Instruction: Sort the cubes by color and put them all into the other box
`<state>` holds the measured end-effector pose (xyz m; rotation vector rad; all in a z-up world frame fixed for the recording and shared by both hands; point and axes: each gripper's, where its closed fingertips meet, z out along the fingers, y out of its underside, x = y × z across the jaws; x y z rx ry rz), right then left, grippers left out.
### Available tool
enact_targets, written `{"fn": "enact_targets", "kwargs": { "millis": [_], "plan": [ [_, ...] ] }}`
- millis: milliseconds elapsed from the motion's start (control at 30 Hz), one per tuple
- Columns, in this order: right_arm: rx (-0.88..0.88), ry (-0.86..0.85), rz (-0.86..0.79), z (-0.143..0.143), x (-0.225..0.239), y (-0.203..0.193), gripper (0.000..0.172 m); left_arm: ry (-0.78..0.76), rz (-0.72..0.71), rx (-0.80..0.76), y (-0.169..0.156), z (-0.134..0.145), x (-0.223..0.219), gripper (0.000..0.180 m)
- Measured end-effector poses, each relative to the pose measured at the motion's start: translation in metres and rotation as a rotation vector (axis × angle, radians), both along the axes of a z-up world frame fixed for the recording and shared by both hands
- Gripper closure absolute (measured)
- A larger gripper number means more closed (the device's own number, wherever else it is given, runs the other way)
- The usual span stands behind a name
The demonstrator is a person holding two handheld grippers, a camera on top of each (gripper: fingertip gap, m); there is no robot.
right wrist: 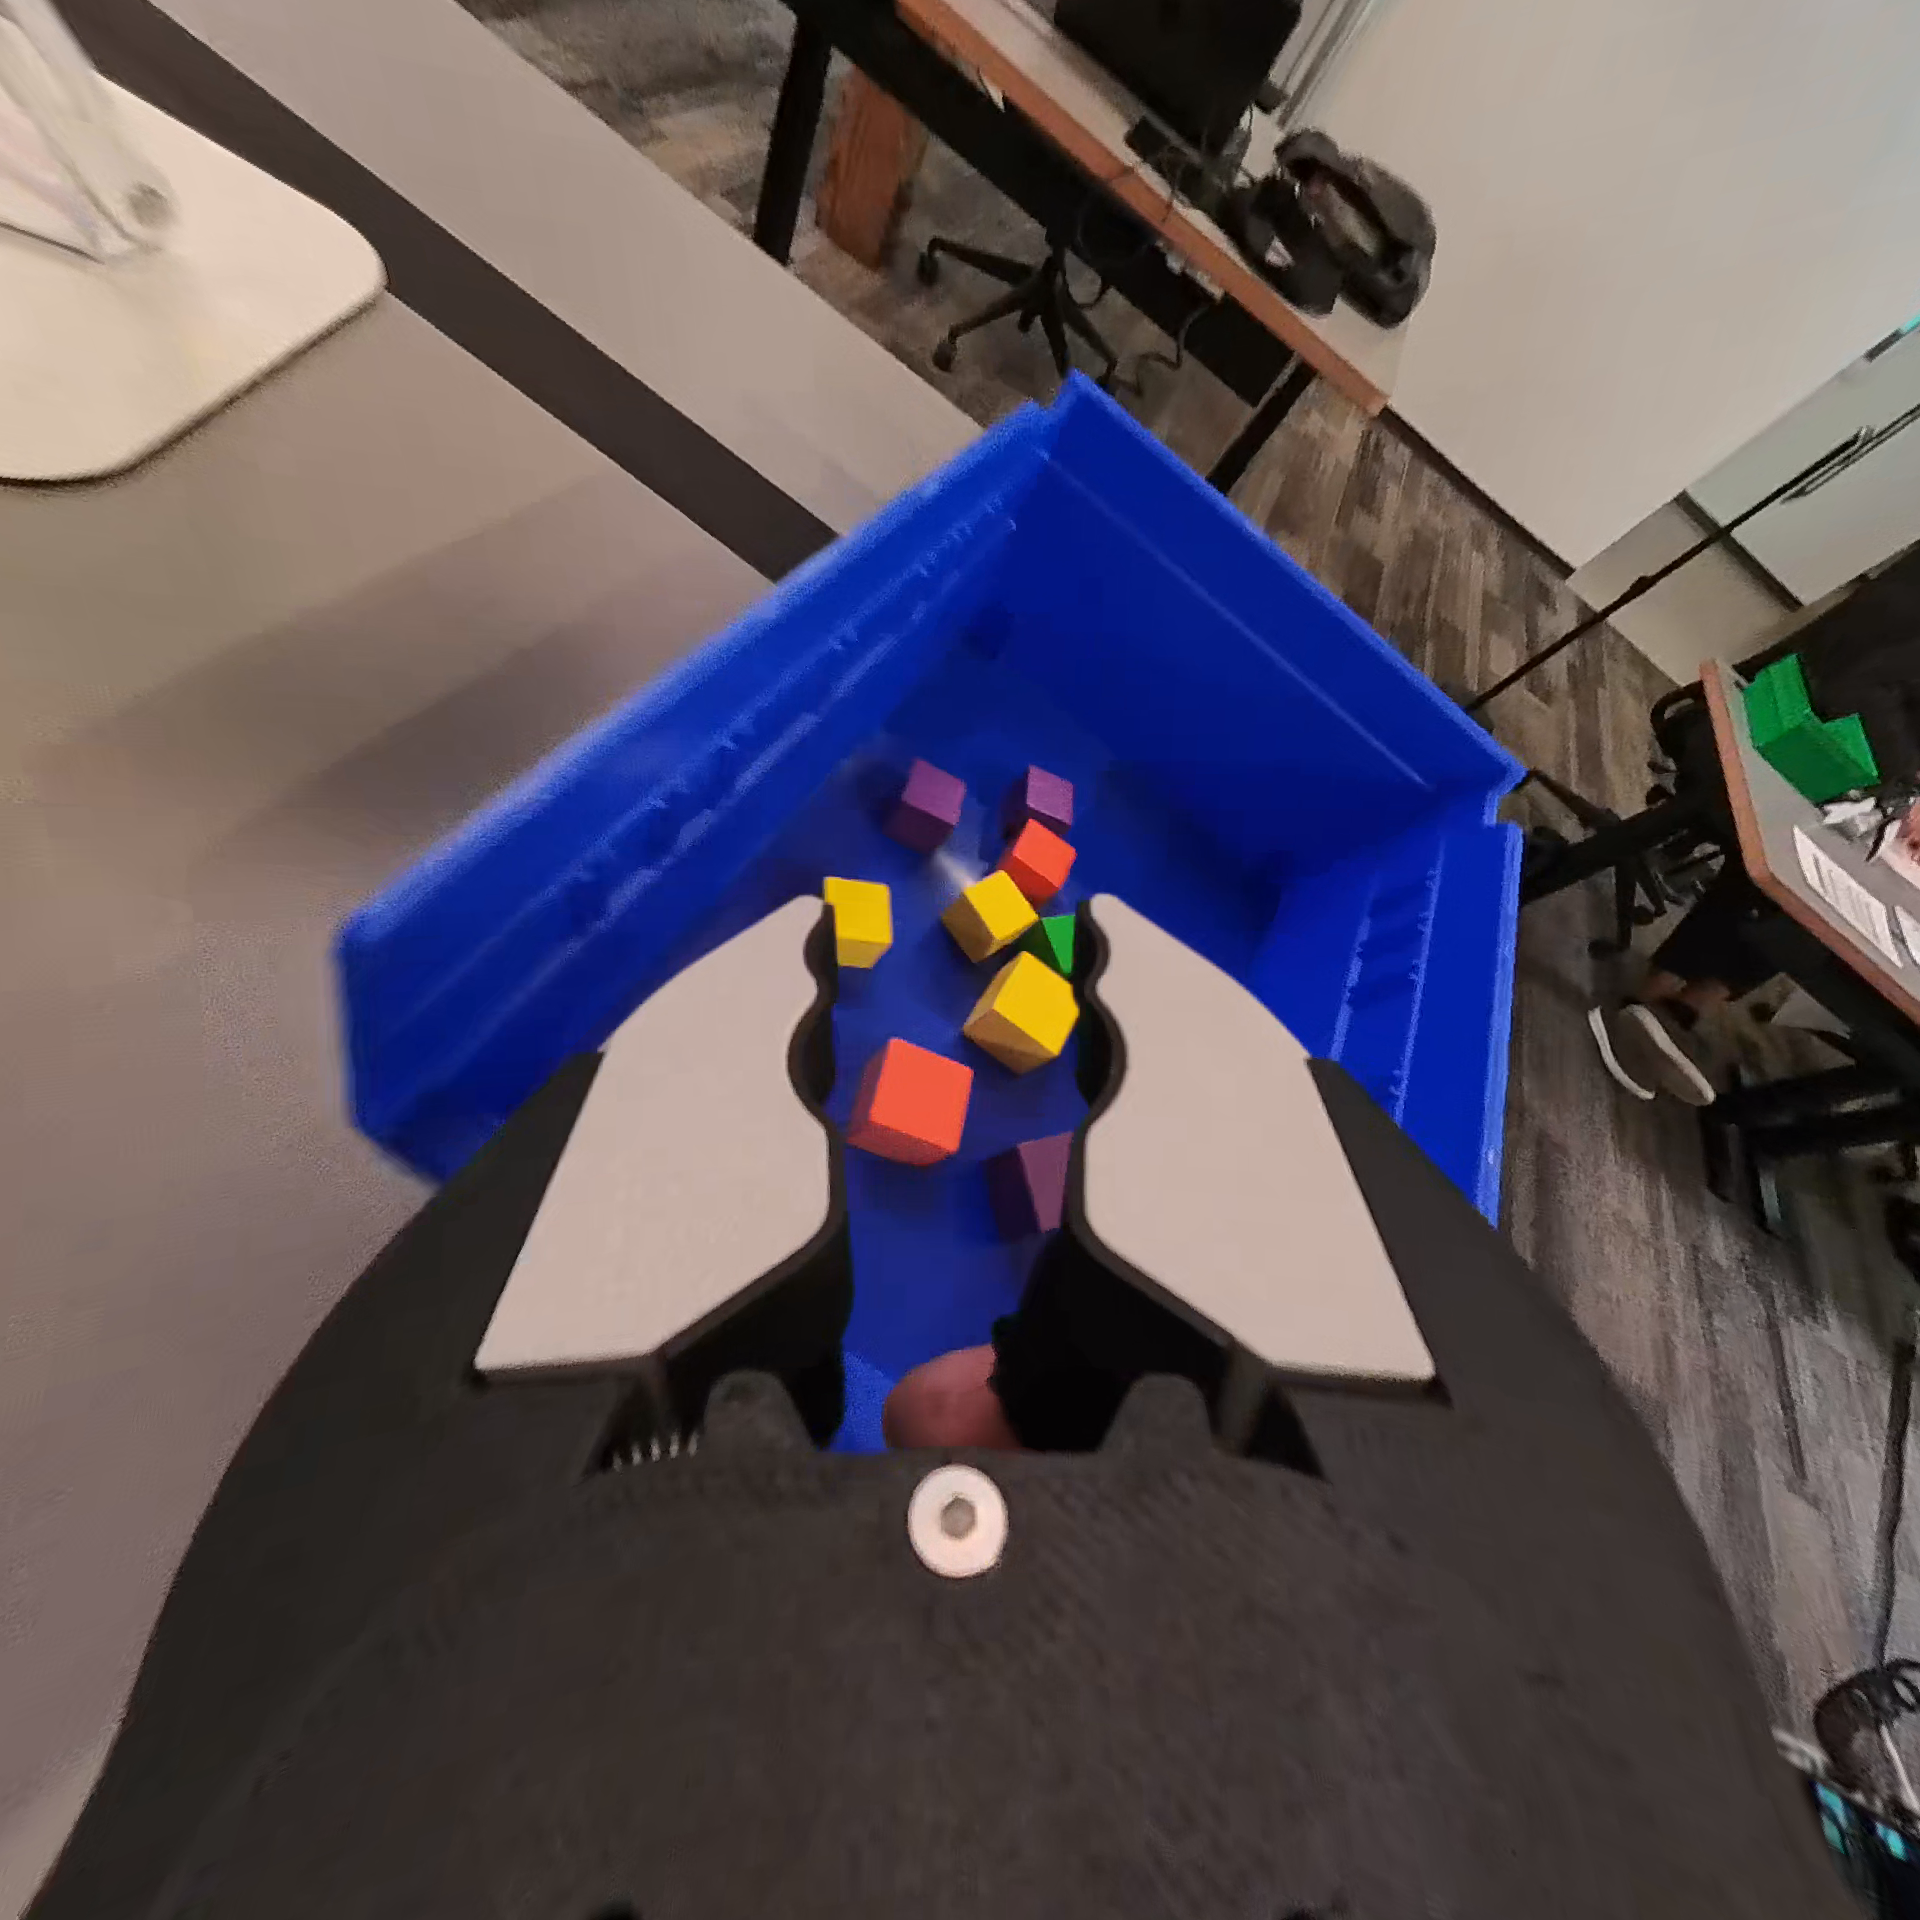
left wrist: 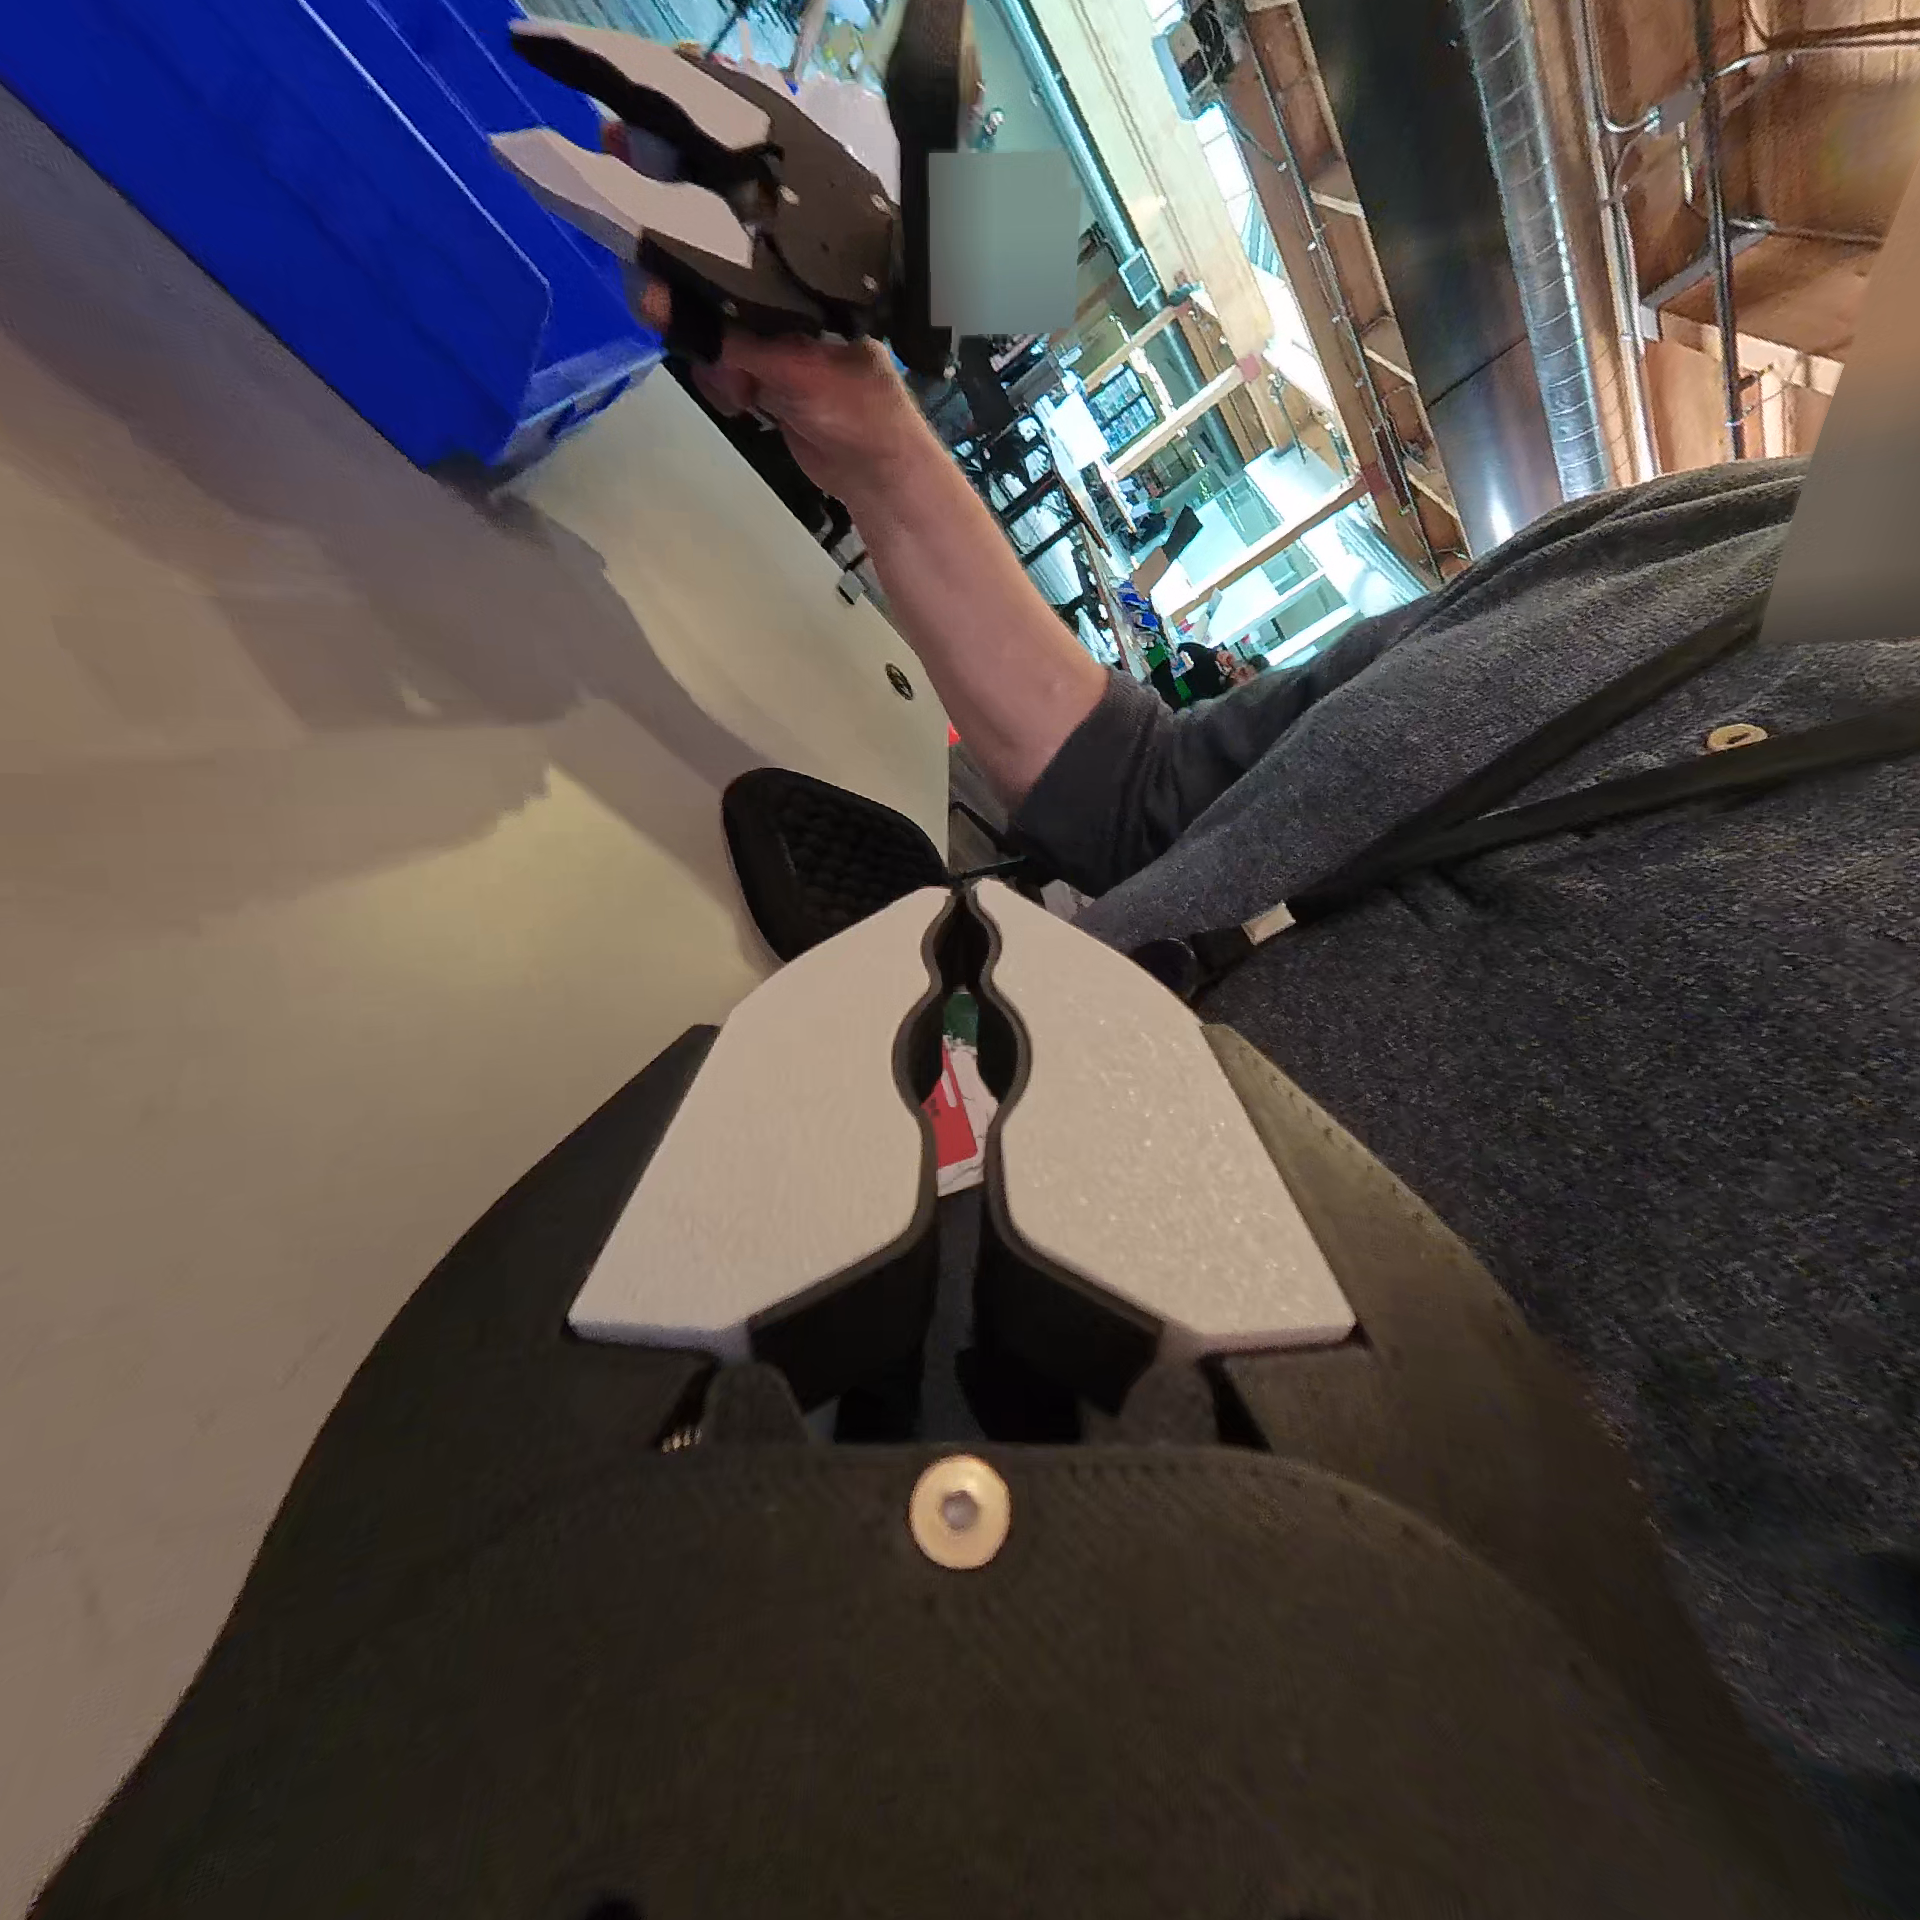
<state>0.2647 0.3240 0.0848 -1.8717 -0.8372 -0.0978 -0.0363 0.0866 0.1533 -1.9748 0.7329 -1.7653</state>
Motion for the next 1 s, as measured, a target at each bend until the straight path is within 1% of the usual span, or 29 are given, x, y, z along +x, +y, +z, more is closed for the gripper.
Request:
{"fn": "enact_targets", "kwargs": {
  "millis": [133, 300, 400, 567, 667, 767, 867, 1000],
  "plan": [
    [0.030, 0.031, 0.052, 0.014, -0.027, -0.028, 0.131, 0.063, 0.036, 0.030, 0.007, -0.010, 0.005, 0.180],
    [-0.006, 0.048, 0.117, 0.016, -0.071, -0.062, 0.132, 0.200, 0.087, 0.102, 0.019, -0.028, 0.014, 0.180],
    [-0.071, 0.030, 0.144, 0.006, -0.100, -0.082, 0.138, 0.341, 0.132, 0.180, 0.030, -0.044, 0.016, 0.180],
    [-0.228, 0.001, 0.165, -0.025, -0.139, -0.104, 0.157, 0.487, 0.211, 0.257, 0.047, -0.061, 0.024, 0.180],
    [-0.310, -0.024, 0.191, -0.039, -0.155, -0.114, 0.166, 0.641, 0.203, 0.333, 0.054, -0.080, 0.024, 0.180],
    [-0.376, -0.028, 0.209, -0.047, -0.166, -0.120, 0.170, 0.757, 0.160, 0.383, 0.054, -0.095, 0.025, 0.180],
    [-0.426, -0.044, 0.225, -0.054, -0.171, -0.124, 0.171, 0.810, 0.137, 0.402, 0.054, -0.104, 0.028, 0.180],
    [-0.443, -0.047, 0.233, -0.056, -0.172, -0.124, 0.171, 0.807, 0.115, 0.390, 0.052, -0.110, 0.033, 0.180]
  ]
}}
